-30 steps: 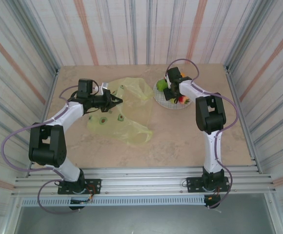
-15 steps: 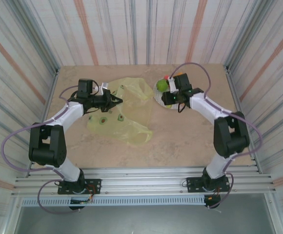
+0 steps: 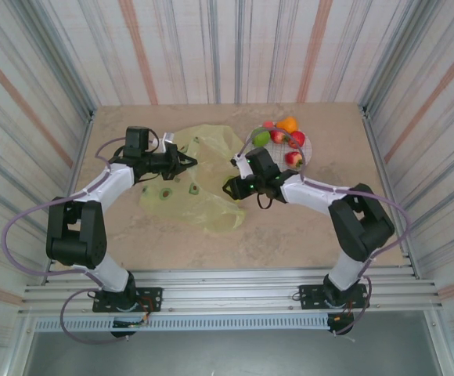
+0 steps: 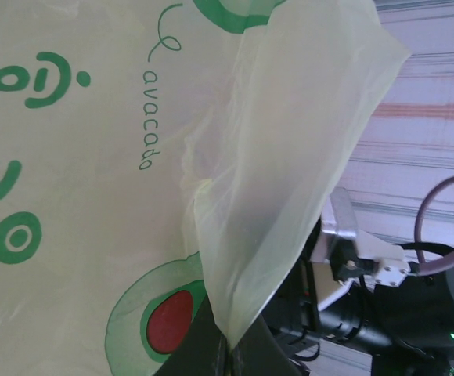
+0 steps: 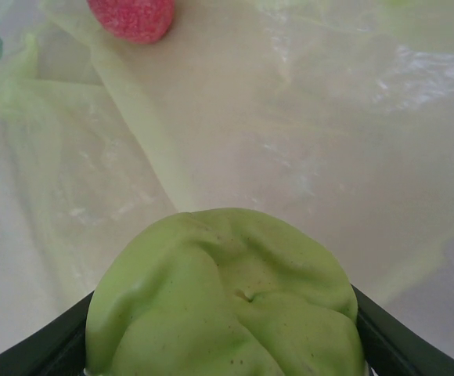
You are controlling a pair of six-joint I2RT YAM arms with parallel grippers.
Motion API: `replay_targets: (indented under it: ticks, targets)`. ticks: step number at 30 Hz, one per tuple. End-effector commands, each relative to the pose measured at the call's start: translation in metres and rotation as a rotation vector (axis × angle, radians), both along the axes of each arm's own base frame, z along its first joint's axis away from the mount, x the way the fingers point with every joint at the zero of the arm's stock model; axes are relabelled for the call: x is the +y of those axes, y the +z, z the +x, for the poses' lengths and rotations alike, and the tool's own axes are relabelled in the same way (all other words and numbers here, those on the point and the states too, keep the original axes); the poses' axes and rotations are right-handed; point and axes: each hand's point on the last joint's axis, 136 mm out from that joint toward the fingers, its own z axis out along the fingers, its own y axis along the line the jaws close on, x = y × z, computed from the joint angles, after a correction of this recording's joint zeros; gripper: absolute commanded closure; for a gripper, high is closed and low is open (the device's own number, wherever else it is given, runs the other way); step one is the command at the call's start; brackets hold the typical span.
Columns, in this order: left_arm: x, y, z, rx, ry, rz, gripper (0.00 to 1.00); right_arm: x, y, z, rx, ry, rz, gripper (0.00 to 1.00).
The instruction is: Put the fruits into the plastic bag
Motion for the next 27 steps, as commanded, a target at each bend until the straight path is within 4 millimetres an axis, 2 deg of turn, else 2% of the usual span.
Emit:
replay_targets:
  ticks: [1,6,17,21,27]
  targets:
    - [-0.007,0.008,-0.002,-0.018,-0.029,-0.024,1.00,0.032,0.011,0.006,-0.047,0.075,0.076,0.43]
    - [-0.008,0.009,-0.003,-0.016,-0.031,-0.029,1.00,0.064,0.014,0.008,-0.068,0.088,0.125,0.42]
    - [-0.012,0.009,-0.004,-0.009,-0.042,-0.045,1.00,0.103,0.004,0.053,0.010,-0.177,0.264,0.41]
    - [-0.012,0.010,-0.005,-0.009,-0.042,-0.048,1.00,0.115,-0.006,0.055,0.077,-0.237,0.278,0.39]
    - [-0.012,0.012,-0.005,-0.014,-0.041,-0.049,1.00,0.134,-0.012,0.048,0.155,-0.252,0.318,0.32]
